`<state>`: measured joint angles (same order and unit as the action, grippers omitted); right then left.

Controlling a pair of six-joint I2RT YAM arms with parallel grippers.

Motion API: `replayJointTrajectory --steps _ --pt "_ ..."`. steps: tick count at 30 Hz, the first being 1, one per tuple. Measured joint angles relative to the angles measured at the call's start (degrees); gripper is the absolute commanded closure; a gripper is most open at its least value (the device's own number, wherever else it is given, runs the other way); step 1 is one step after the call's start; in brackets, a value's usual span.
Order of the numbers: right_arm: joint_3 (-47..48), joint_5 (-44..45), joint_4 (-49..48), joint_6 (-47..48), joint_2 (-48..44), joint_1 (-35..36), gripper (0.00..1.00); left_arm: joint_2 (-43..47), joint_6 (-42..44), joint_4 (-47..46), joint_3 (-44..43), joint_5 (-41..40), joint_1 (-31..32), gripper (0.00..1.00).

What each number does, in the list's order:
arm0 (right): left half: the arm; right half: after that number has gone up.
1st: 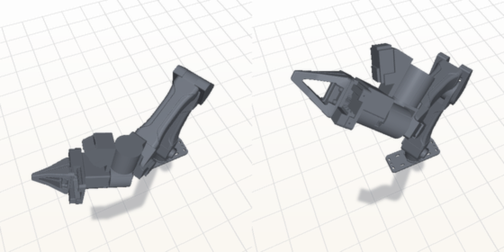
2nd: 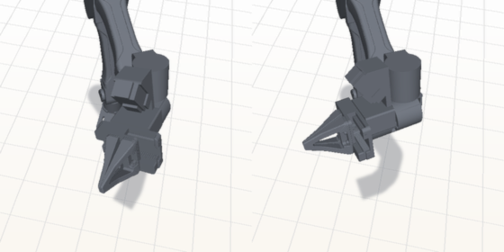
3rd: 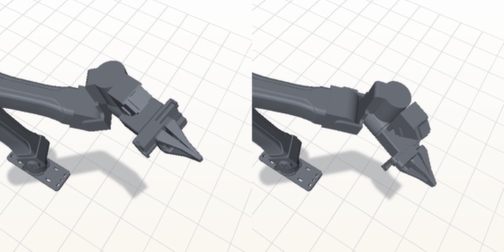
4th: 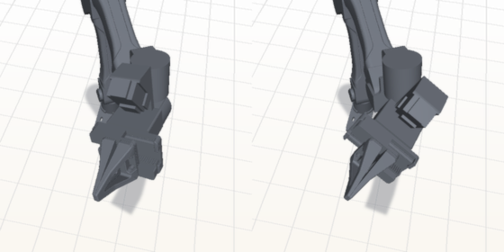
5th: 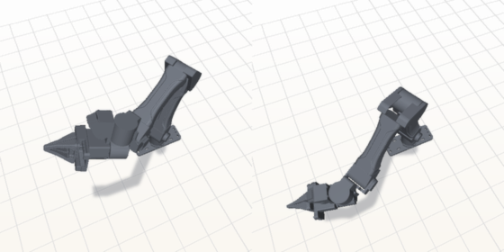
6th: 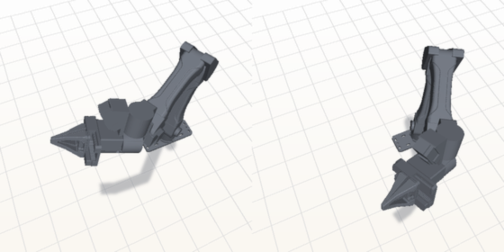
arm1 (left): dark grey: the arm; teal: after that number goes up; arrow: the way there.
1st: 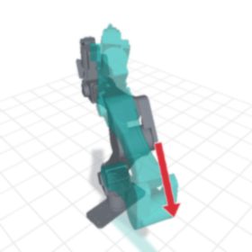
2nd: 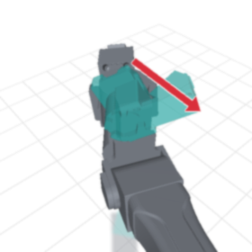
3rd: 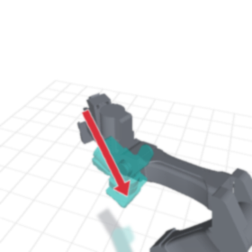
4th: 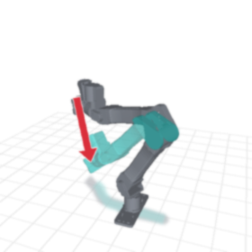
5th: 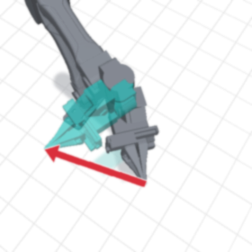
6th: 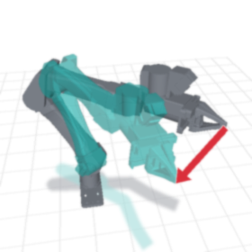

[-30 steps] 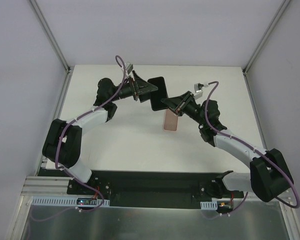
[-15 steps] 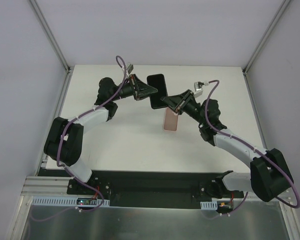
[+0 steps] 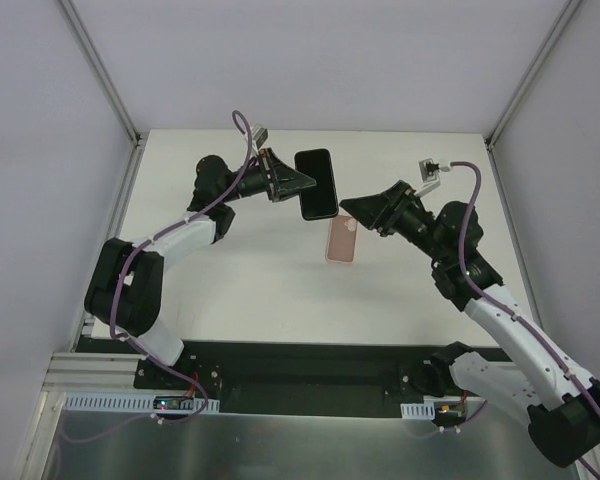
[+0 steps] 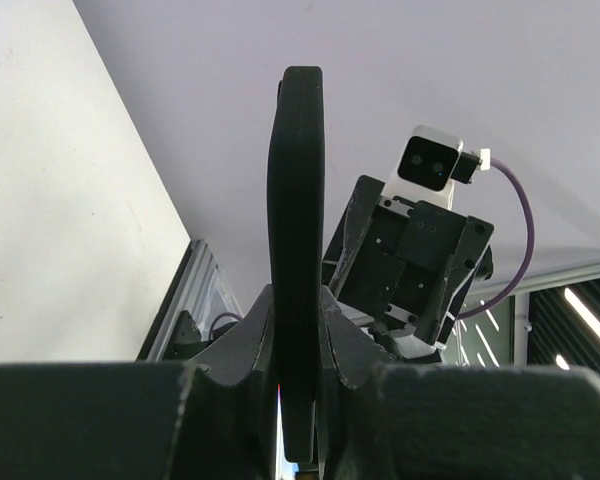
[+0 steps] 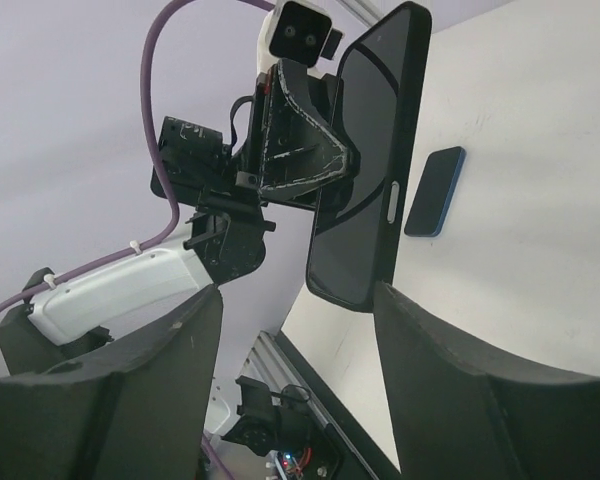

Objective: Take the phone out of the phone case
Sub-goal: Remove the phone case from the phone.

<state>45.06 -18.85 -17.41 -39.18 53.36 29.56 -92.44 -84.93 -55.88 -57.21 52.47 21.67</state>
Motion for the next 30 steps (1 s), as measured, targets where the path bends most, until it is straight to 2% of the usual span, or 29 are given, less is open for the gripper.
replayJointTrajectory --steps 2,6,8,11,12,14,15,16,17,19,20,21,30 --pt "1.01 0.13 2.58 1.84 -1.25 0.00 0.35 0.55 -0.09 -0.17 0.02 0.00 0.00 1.00" --pt "2.19 -0.24 5.38 3.74 0.24 0.13 0.24 1.27 -0.22 -0.48 0.00 0.00 0.00 1.00" --pt "2.21 -1.22 5.81 4.00 2.29 0.22 0.24 1.64 -0.37 -0.48 0.00 0.00 0.00 1.00" --pt "2.19 -3.48 4.87 3.58 5.31 0.33 0.34 2.08 -0.96 -0.50 0.00 0.00 0.00 1.00" --pt "2.16 -4.33 3.93 3.21 6.19 0.33 0.43 2.19 -1.25 -0.55 0.00 0.00 0.00 1.00" --pt "2.12 -5.70 1.51 2.21 7.26 0.33 0.54 2.43 -1.79 -0.90 0.02 0.00 -0.02 1.00" --pt "2.03 -6.25 0.17 1.66 7.43 0.31 0.66 2.51 -2.16 -0.92 0.02 0.00 -0.02 1.00" --pt "1.95 -6.75 -1.05 1.18 7.43 0.31 0.70 2.64 -2.64 -0.98 0.02 0.00 -0.04 1.00" --pt "1.92 -7.19 -2.38 0.70 7.43 0.31 0.79 2.73 -2.99 -1.16 0.02 0.00 -0.09 1.00" --pt "1.92 -7.56 -4.20 0.13 7.41 0.26 0.87 2.82 -4.02 -1.75 0.02 0.02 -0.42 1.00" --pt "1.84 -7.58 -4.48 -0.74 7.41 0.24 0.96 2.91 -4.13 -2.36 0.02 0.00 -0.42 1.00" --pt "1.79 -7.65 -4.66 -1.03 7.41 0.15 0.99 3.06 -4.15 -2.86 0.00 -0.02 -0.42 1.00" --pt "-0.46 -7.54 -9.62 -3.89 6.56 0.04 0.99 3.19 -5.38 -6.93 0.02 0.00 -0.52 1.00"
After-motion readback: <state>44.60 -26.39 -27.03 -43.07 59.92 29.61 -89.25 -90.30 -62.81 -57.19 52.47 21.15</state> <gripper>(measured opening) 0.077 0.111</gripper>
